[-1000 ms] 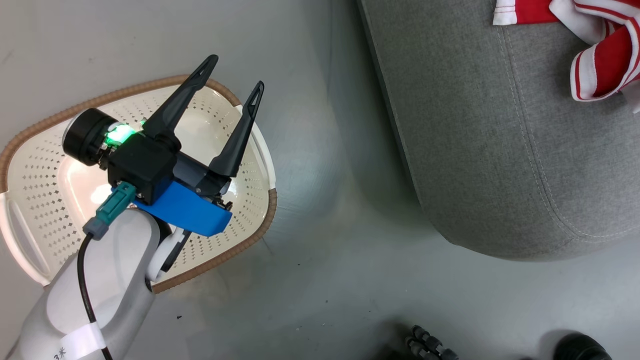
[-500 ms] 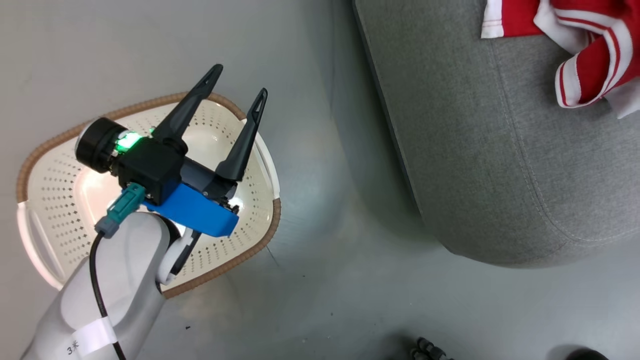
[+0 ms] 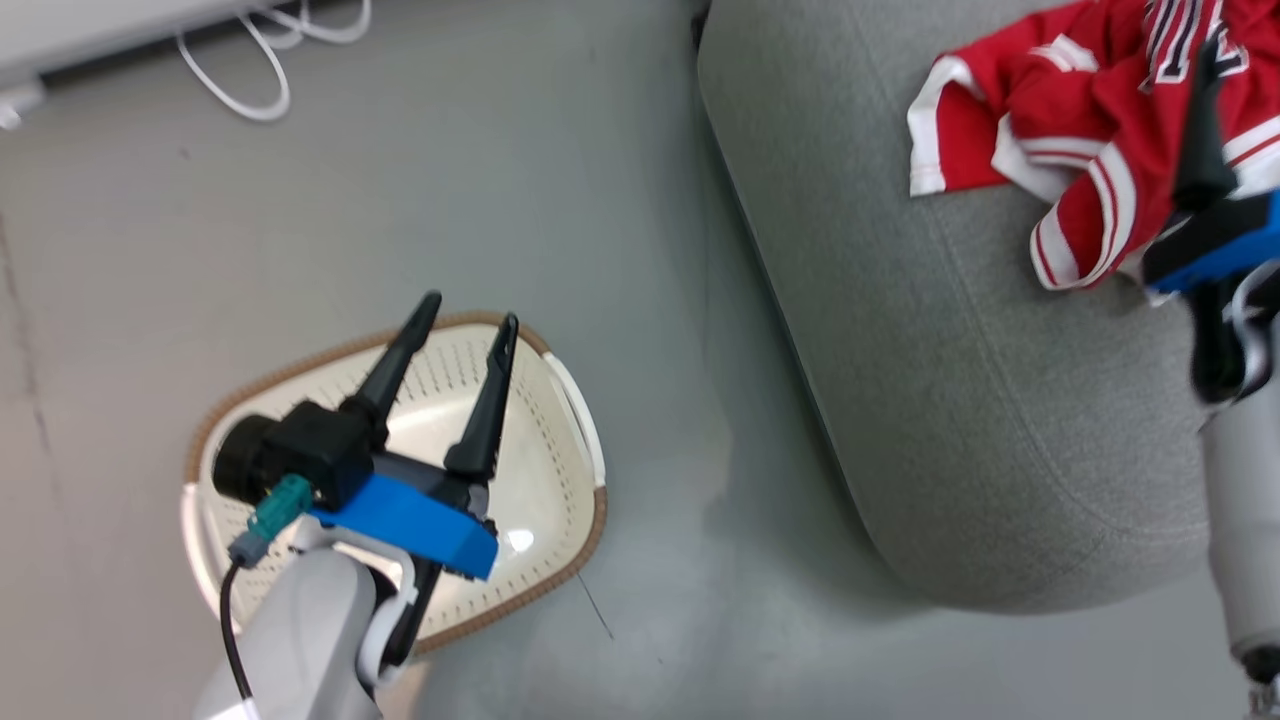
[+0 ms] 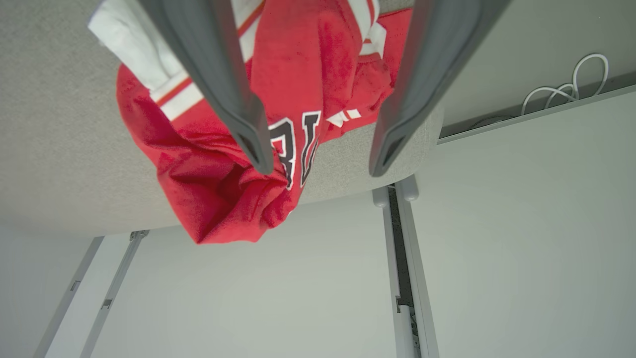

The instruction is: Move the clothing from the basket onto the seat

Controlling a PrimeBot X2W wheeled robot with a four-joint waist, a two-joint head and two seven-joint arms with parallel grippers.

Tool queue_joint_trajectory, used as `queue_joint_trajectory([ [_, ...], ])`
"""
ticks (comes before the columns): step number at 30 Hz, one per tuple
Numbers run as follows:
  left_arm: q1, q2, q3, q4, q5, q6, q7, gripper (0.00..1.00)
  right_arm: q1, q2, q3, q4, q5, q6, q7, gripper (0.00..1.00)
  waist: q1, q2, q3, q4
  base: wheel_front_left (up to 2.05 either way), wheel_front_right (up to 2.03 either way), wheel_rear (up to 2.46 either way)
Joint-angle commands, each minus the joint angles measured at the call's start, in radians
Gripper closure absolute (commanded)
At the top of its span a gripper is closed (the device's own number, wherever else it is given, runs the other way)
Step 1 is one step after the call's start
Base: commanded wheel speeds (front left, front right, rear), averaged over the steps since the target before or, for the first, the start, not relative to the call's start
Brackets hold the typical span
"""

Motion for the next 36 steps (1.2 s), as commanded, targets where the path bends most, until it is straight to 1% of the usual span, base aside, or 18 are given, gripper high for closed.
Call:
queue_joint_trajectory([
  [1,0.031,-0.015,0.015,0.007,0.004,-0.008,-0.005,0.00,0.043,0.004,0.016,-0.007,-0.013,0.000,-0.001,0.00,0.0001,0.0000,-0.099,0.035,0.00,0.00,0.00],
  [2,0.052,-0.026,0.025,0.011,0.004,-0.008,-0.005,0.00,0.065,0.009,0.032,-0.012,-0.022,0.000,0.002,0.00,0.0001,0.0000,-0.123,0.042,0.00,0.00,0.00],
  [3,0.052,-0.026,0.025,0.011,0.004,-0.008,-0.005,0.00,0.065,0.009,0.032,-0.012,-0.022,0.000,0.002,0.00,0.0001,0.0000,-0.123,0.042,0.00,0.00,0.00],
  [8,0.140,-0.080,0.082,0.022,0.012,-0.013,-0.005,0.00,0.178,0.022,0.082,-0.052,-0.045,0.000,0.011,0.00,0.0001,0.0000,-0.228,0.091,0.00,0.00,0.00],
  [13,0.209,-0.116,0.142,0.028,0.023,-0.017,-0.005,0.00,0.294,0.041,0.109,-0.126,-0.055,0.000,0.028,0.00,0.0001,0.0000,-0.307,0.142,0.00,0.00,0.00],
  [16,0.235,-0.128,0.170,0.031,0.027,-0.018,-0.005,0.00,0.362,0.058,0.106,-0.182,-0.059,0.000,0.043,0.00,0.0001,0.0000,-0.342,0.174,0.00,0.00,0.00],
  [20,0.268,-0.138,0.199,0.031,0.033,-0.016,-0.005,0.00,0.450,0.083,0.101,-0.264,-0.065,0.000,0.066,0.00,0.0001,0.0000,-0.377,0.214,0.00,0.00,0.00],
  [25,0.295,-0.132,0.239,0.038,0.039,-0.016,-0.005,0.00,0.552,0.121,0.102,-0.356,-0.071,0.000,0.086,0.00,0.0001,0.0000,-0.408,0.259,0.00,0.00,0.00],
  [28,0.304,-0.129,0.263,0.044,0.041,-0.016,-0.005,0.00,0.605,0.133,0.110,-0.408,-0.070,0.000,0.078,0.00,0.0001,0.0000,-0.422,0.283,0.00,0.00,0.00],
  [36,0.315,-0.122,0.308,0.072,0.040,-0.016,-0.005,0.00,0.723,0.158,0.115,-0.495,-0.072,0.000,0.101,0.00,0.0001,0.0000,-0.458,0.332,0.00,0.00,0.00],
])
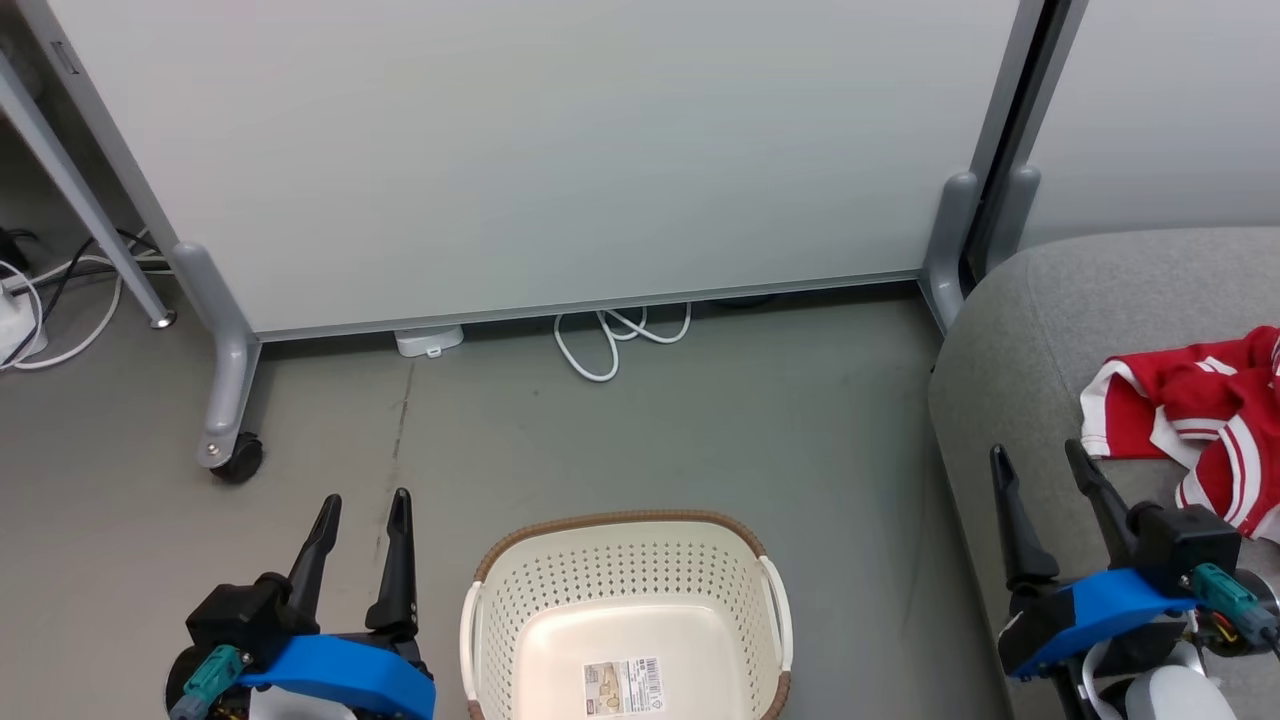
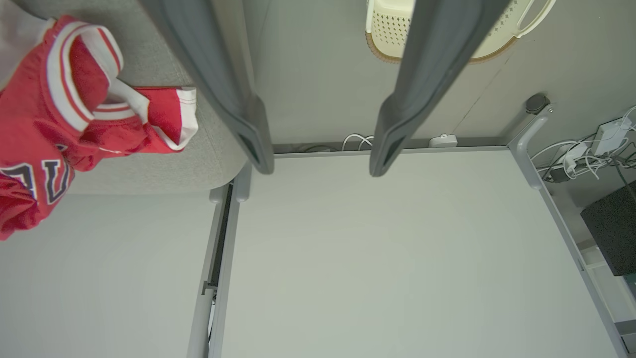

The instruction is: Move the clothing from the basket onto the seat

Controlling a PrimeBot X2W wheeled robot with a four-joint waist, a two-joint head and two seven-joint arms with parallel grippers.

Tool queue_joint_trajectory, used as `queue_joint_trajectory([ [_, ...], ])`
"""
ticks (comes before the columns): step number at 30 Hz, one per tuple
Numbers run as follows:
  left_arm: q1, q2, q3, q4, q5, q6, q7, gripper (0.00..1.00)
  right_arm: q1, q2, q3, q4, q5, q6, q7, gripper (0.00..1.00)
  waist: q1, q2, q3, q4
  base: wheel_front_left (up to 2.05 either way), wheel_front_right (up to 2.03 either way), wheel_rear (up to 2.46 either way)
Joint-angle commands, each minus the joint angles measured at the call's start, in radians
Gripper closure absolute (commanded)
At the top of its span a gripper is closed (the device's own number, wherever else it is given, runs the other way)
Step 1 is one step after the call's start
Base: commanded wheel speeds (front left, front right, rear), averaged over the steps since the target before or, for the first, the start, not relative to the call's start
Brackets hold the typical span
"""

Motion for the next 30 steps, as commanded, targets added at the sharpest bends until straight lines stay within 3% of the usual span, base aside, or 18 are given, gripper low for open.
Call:
queue_joint_trajectory([
  [1,0.005,0.003,0.004,0.006,0.005,-0.003,-0.005,0.00,0.033,0.007,0.000,-0.015,0.004,0.000,0.007,0.00,0.0002,-0.0001,-0.010,0.015,0.00,0.00,0.00],
  [30,-0.020,0.005,0.004,0.043,-0.003,-0.003,-0.005,0.00,0.084,0.017,0.035,-0.064,0.056,0.000,0.022,0.00,0.0002,-0.0001,0.014,0.015,0.00,0.00,0.00],
])
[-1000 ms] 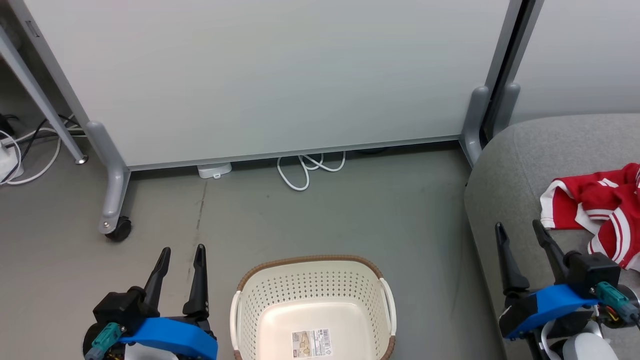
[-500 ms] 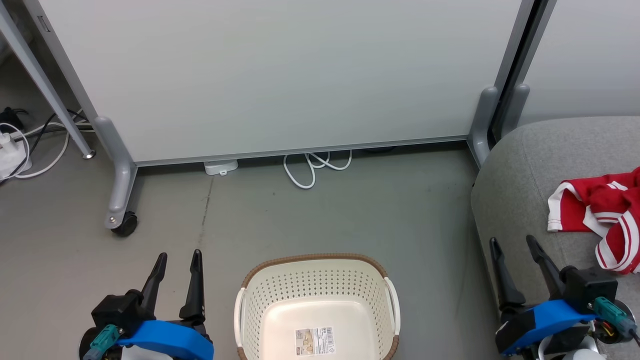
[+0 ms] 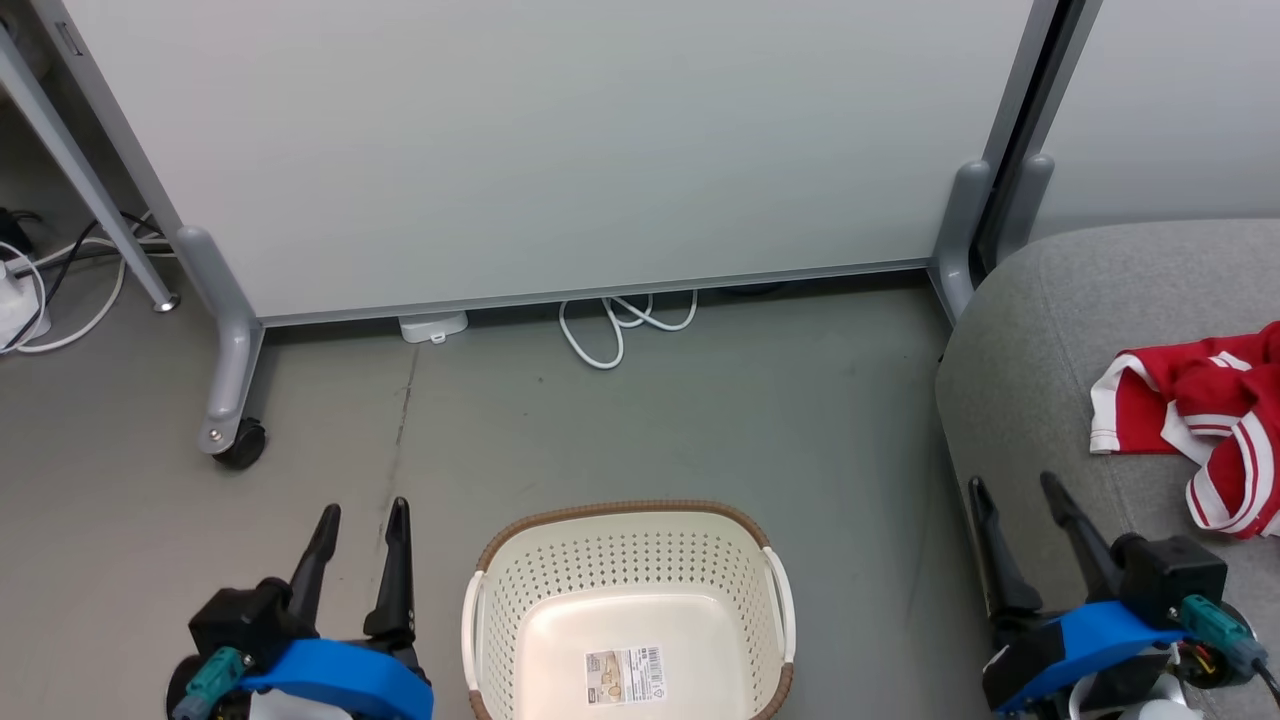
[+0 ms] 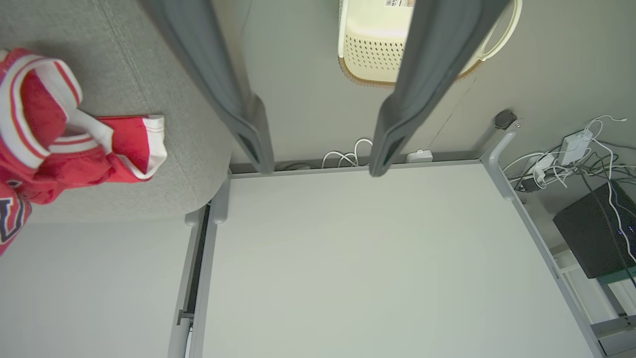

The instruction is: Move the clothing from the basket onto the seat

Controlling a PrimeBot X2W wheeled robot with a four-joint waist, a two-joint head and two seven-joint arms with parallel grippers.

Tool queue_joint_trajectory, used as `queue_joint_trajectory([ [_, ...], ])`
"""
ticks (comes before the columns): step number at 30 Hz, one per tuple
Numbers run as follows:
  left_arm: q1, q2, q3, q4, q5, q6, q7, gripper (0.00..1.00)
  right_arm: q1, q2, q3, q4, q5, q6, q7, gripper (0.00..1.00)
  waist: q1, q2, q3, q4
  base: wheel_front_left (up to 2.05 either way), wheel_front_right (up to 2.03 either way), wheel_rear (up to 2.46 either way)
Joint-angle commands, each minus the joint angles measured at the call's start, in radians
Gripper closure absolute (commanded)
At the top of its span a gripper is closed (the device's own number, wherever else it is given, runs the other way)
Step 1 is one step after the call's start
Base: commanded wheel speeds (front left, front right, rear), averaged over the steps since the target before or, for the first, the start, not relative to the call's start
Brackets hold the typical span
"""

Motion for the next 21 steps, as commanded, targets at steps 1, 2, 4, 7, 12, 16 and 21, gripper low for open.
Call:
queue_joint_trajectory([
  [1,0.000,-0.002,0.000,0.002,-0.003,0.000,0.001,1.00,0.000,0.000,0.001,0.004,0.001,0.000,0.000,1.00,0.0000,0.0000,0.001,-0.001,0.00,0.00,0.00],
  [2,0.006,-0.005,-0.001,0.008,-0.004,0.000,0.002,1.00,0.001,0.001,0.001,0.012,0.002,0.000,0.001,1.00,0.0000,0.0000,0.001,-0.001,0.00,0.00,0.00],
  [4,0.024,-0.012,-0.002,0.025,-0.006,0.000,0.006,1.00,0.009,0.002,0.000,0.031,0.005,0.000,0.002,1.00,0.0000,0.0000,0.001,-0.001,0.00,0.00,0.00],
  [7,0.034,-0.017,0.004,0.032,-0.036,0.000,0.016,1.00,0.008,0.002,-0.005,0.049,0.039,0.000,0.011,1.00,0.0000,0.0000,0.001,-0.002,0.00,0.00,0.00],
  [12,0.030,-0.022,0.022,0.018,-0.119,0.000,0.041,1.00,0.003,0.002,-0.011,0.049,0.140,0.000,0.028,1.00,0.0000,0.0000,0.000,-0.004,0.00,0.00,0.00],
  [16,0.026,-0.025,0.035,0.007,-0.183,0.000,0.061,1.00,0.002,0.002,-0.012,0.045,0.217,0.000,0.038,1.00,0.0000,0.0000,0.000,-0.006,0.00,0.00,0.00],
  [21,0.023,-0.028,0.048,-0.003,-0.243,0.000,0.079,1.00,0.000,0.002,-0.013,0.043,0.291,0.000,0.047,1.00,0.0000,0.0000,-0.001,-0.008,0.00,0.00,0.00],
])
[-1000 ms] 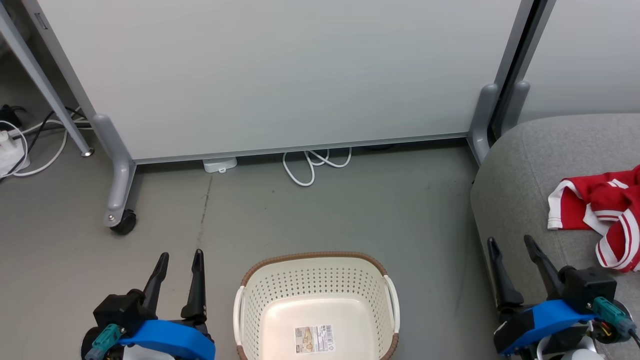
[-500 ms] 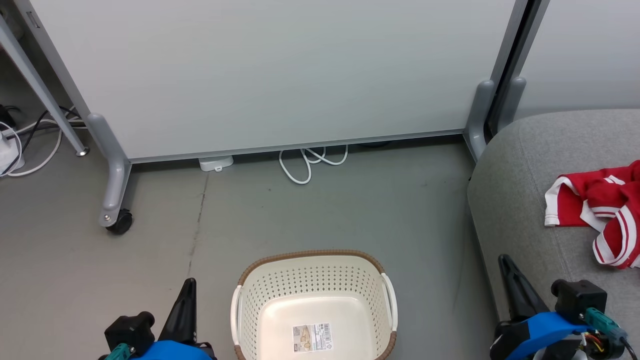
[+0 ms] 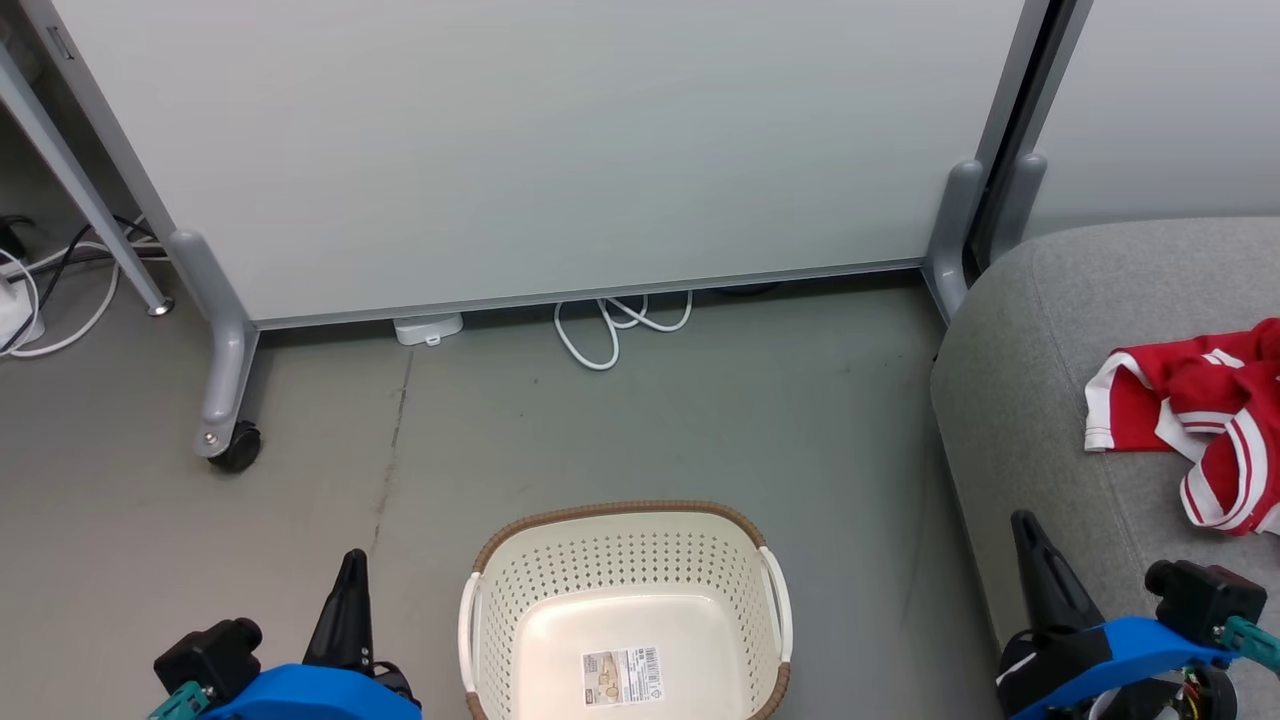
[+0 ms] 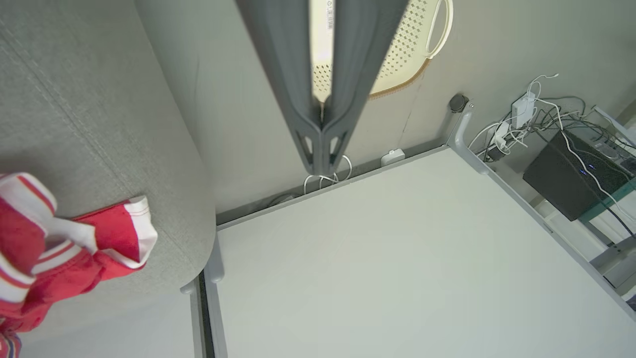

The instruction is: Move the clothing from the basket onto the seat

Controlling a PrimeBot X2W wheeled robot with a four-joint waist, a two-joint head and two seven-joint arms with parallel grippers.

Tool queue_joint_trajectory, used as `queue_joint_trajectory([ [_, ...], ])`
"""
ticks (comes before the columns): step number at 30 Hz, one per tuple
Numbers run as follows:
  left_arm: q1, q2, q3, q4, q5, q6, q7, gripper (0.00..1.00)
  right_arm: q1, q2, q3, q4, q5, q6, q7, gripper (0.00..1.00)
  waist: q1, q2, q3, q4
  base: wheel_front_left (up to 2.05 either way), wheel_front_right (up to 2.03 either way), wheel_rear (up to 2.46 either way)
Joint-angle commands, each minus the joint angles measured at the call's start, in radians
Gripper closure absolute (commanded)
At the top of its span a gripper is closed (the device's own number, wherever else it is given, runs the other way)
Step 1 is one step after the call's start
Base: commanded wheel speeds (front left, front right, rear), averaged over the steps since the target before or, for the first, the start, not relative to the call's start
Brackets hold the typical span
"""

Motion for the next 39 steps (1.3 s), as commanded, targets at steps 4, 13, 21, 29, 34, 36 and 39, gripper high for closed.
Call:
queue_joint_trajectory([
  [4,-0.033,-0.001,0.026,-0.032,-0.094,0.000,0.026,1.00,-0.024,-0.003,-0.006,-0.020,0.114,0.000,0.015,1.00,0.0000,-0.0001,-0.001,-0.002,0.00,0.00,0.00],
  [13,-0.039,-0.007,0.049,-0.050,-0.200,-0.001,0.058,1.00,-0.030,-0.003,-0.011,-0.022,0.242,0.000,0.035,1.00,0.0000,-0.0001,-0.001,-0.005,0.00,0.00,0.00],
  [21,-0.044,-0.012,0.070,-0.066,-0.297,-0.001,0.088,1.00,-0.035,-0.003,-0.017,-0.023,0.359,0.000,0.053,1.00,0.0000,-0.0001,-0.002,-0.009,0.00,0.00,0.00],
  [29,-0.048,-0.017,0.089,-0.081,-0.386,-0.001,0.115,1.00,-0.041,-0.003,-0.022,-0.024,0.466,0.000,0.070,1.00,0.0000,-0.0001,-0.003,-0.012,0.00,0.00,0.00],
  [34,-0.051,-0.020,0.100,-0.089,-0.438,-0.001,0.132,1.00,-0.044,-0.003,-0.025,-0.024,0.529,0.000,0.080,1.00,0.0000,-0.0001,-0.003,-0.014,0.00,0.00,0.00],
  [36,-0.052,-0.021,0.105,-0.093,-0.458,-0.001,0.138,1.00,-0.045,-0.003,-0.026,-0.024,0.555,0.000,0.084,1.00,0.0000,-0.0001,-0.004,-0.015,0.00,0.00,0.00],
  [39,-0.053,-0.023,0.112,-0.098,-0.487,-0.001,0.147,1.00,-0.047,-0.004,-0.027,-0.024,0.589,0.000,0.089,1.00,0.0000,-0.0001,-0.004,-0.016,0.00,0.00,0.00],
])
